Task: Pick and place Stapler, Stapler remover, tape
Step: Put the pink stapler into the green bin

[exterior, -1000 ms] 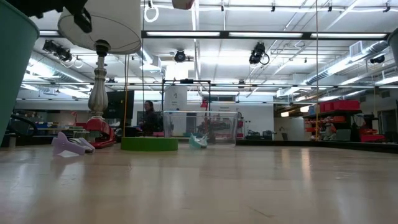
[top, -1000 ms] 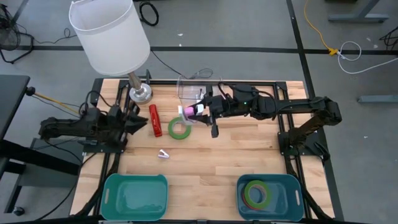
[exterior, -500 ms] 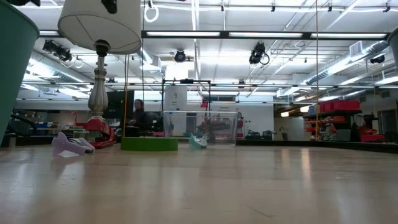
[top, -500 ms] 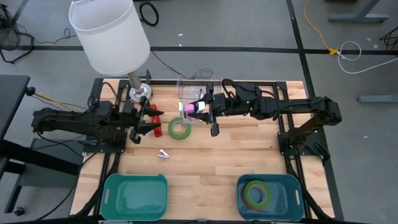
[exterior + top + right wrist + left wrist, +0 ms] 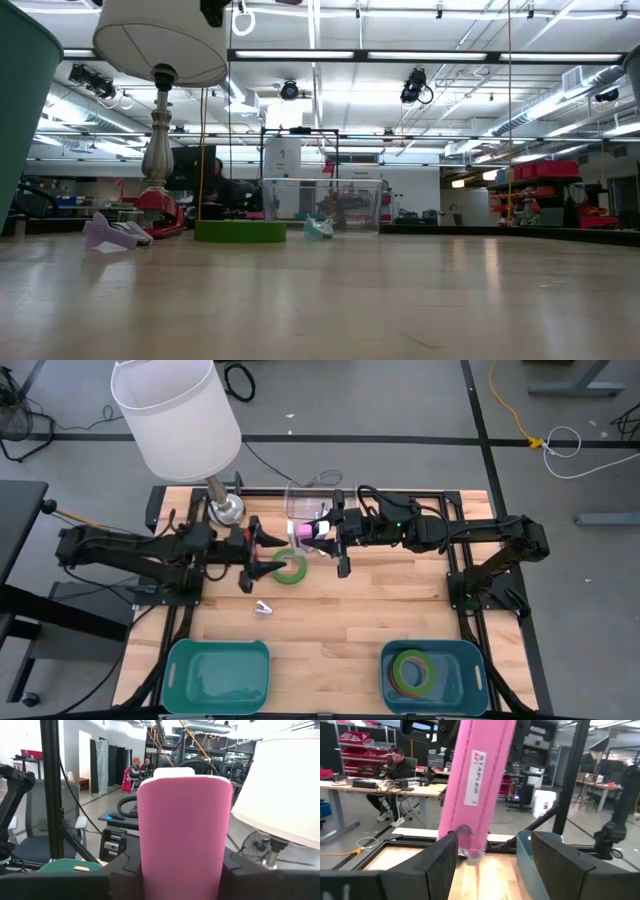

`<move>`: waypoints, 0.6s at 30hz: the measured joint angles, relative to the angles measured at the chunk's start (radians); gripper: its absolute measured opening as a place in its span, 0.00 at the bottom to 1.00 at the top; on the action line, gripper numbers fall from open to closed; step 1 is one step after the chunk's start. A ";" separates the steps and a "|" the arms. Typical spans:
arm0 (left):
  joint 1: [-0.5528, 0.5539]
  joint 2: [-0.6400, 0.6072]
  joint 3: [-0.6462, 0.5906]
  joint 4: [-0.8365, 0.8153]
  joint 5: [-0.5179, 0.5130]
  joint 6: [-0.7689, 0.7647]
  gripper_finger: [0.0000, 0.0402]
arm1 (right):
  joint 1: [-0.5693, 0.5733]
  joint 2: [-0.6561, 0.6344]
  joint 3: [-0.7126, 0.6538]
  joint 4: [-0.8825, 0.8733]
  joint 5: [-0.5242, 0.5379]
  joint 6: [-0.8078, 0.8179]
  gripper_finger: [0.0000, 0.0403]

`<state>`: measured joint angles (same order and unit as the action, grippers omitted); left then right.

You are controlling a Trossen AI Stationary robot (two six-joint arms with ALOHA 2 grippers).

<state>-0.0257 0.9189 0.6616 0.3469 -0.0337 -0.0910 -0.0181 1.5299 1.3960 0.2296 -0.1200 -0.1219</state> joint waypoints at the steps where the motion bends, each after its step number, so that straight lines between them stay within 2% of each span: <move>1: 0.000 0.013 0.007 0.002 -0.010 0.001 0.64 | 0.000 0.000 0.000 -0.001 0.000 0.008 0.32; 10: 0.000 0.077 0.028 0.012 -0.052 0.044 0.66 | 0.000 0.000 0.000 -0.015 0.000 0.009 0.32; 18: 0.000 0.065 0.028 0.016 -0.089 0.050 0.66 | 0.000 0.000 0.000 -0.025 -0.001 0.009 0.32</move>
<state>-0.0254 0.9835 0.6899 0.3629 -0.1228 -0.0414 -0.0177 1.5300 1.3960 0.2043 -0.1210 -0.1127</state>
